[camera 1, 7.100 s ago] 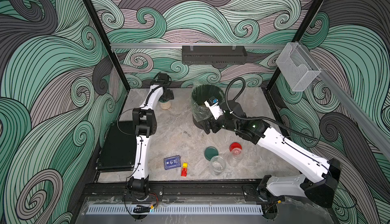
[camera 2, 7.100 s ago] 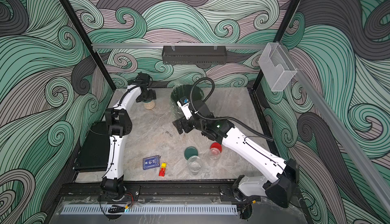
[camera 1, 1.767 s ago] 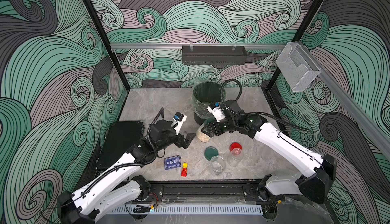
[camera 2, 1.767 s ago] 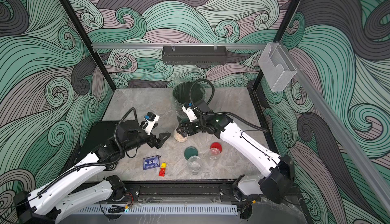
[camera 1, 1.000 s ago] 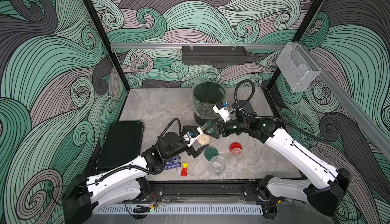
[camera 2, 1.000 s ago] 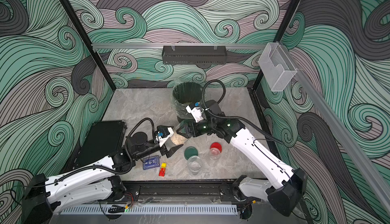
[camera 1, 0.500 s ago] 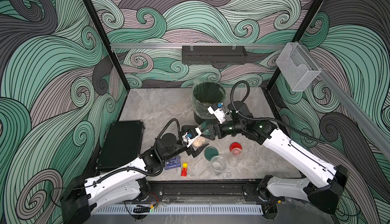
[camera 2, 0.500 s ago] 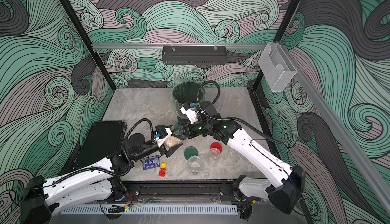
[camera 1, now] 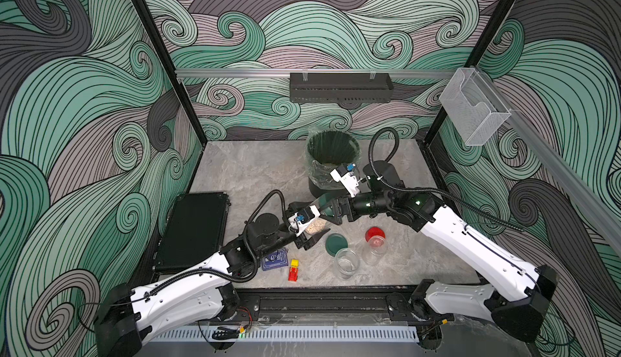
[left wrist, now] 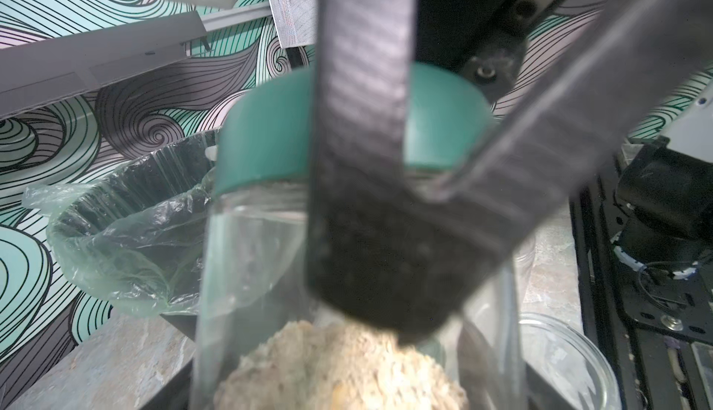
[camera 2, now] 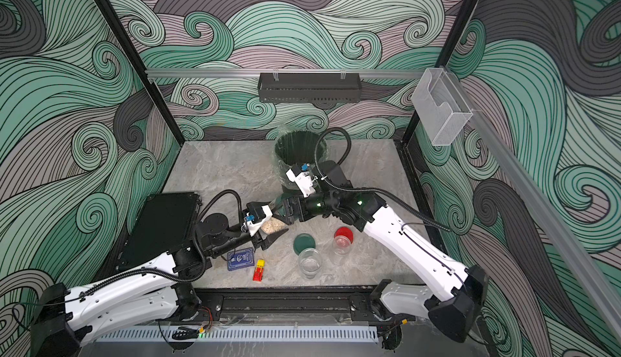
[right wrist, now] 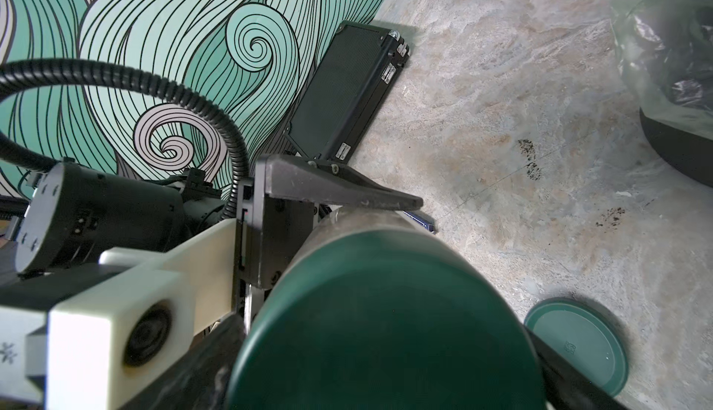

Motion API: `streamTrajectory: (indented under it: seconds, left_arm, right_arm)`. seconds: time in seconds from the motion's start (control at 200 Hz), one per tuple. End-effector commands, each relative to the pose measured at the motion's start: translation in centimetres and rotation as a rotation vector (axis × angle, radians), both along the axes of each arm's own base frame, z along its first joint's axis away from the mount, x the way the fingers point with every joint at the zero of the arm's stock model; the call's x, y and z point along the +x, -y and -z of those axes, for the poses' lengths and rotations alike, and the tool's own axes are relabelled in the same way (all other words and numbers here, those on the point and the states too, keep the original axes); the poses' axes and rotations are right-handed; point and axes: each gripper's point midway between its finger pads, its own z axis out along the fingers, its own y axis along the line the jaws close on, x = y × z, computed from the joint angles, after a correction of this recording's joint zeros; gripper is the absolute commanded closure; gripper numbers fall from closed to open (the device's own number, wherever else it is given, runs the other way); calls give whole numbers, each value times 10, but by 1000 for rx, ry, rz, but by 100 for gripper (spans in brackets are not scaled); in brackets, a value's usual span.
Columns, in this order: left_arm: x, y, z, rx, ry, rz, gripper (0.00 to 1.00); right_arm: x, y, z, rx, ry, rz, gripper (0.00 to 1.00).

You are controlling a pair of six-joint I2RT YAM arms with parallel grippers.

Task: Empty expired oatmeal from jars
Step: Pick up the jar from the center of the board, then unscrew the lid from the jar.

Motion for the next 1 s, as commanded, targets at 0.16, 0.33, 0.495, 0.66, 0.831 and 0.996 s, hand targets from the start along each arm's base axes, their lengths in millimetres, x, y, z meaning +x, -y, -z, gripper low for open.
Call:
streamTrajectory:
  seconds: [0.16,0.33,0.495,0.66,0.831,0.996]
  left_arm:
    - [3,-6,-37,-66,80,-30,70]
    - [1,-6,-38,-72,78,-23,70]
    - [-1,-6,-41,-85,77,-14,70]
    - [-6,-4,-46,-105,69,11,71]
    - [-10,2,-57,-173,52,53,72]
    - [-19,13,-63,-202,4,126,74]
  right_arm:
    - [-19,3,-25,73,-62,-74,1]
    - [-17,2,-27,71,-57,-69,7]
    - [-14,-1,-28,67,-48,-78,18]
    - [-9,-5,-36,65,44,-129,25]
    - [-18,-10,-59,110,351,-340,27]
    - [-47,-10,-71,204,570,-591,26]
